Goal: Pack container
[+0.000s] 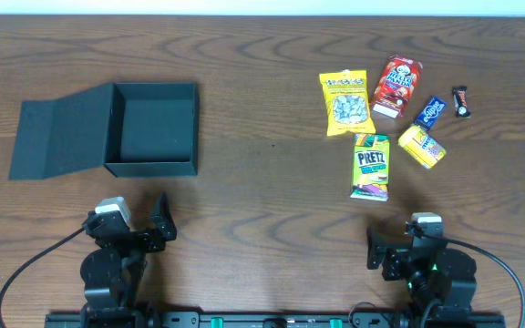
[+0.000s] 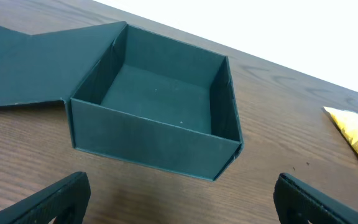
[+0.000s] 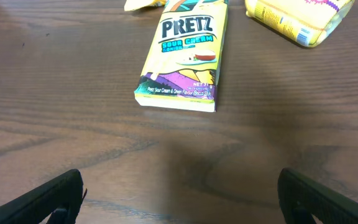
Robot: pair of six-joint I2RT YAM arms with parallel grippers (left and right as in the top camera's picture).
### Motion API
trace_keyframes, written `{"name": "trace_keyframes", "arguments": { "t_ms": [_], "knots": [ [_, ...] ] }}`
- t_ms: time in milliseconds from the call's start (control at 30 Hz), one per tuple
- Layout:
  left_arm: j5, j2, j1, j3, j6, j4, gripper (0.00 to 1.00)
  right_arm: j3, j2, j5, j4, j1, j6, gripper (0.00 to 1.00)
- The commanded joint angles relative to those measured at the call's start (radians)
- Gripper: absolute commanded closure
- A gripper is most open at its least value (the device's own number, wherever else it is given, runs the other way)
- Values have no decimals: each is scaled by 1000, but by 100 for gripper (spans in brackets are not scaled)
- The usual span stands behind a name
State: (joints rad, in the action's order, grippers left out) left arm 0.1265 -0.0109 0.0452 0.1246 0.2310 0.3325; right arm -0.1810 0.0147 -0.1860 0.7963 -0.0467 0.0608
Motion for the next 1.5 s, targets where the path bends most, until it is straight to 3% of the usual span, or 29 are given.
{"name": "trace_keyframes", "arguments": {
  "t_ms": [0, 967, 1167, 1467],
  "knots": [
    [-11, 6, 7, -24, -14, -1, 5, 5, -9, 3, 1, 5, 13, 1],
    [-8, 6, 7, -24, -14, -1, 5, 5, -9, 3, 1, 5, 13, 1],
    [76, 6, 7, -24, 27, -59, 5, 5, -9, 3, 1, 5, 13, 1],
    [-7, -80, 7, 29, -83, -234, 5, 5, -9, 3, 1, 5, 13, 1]
  ]
}}
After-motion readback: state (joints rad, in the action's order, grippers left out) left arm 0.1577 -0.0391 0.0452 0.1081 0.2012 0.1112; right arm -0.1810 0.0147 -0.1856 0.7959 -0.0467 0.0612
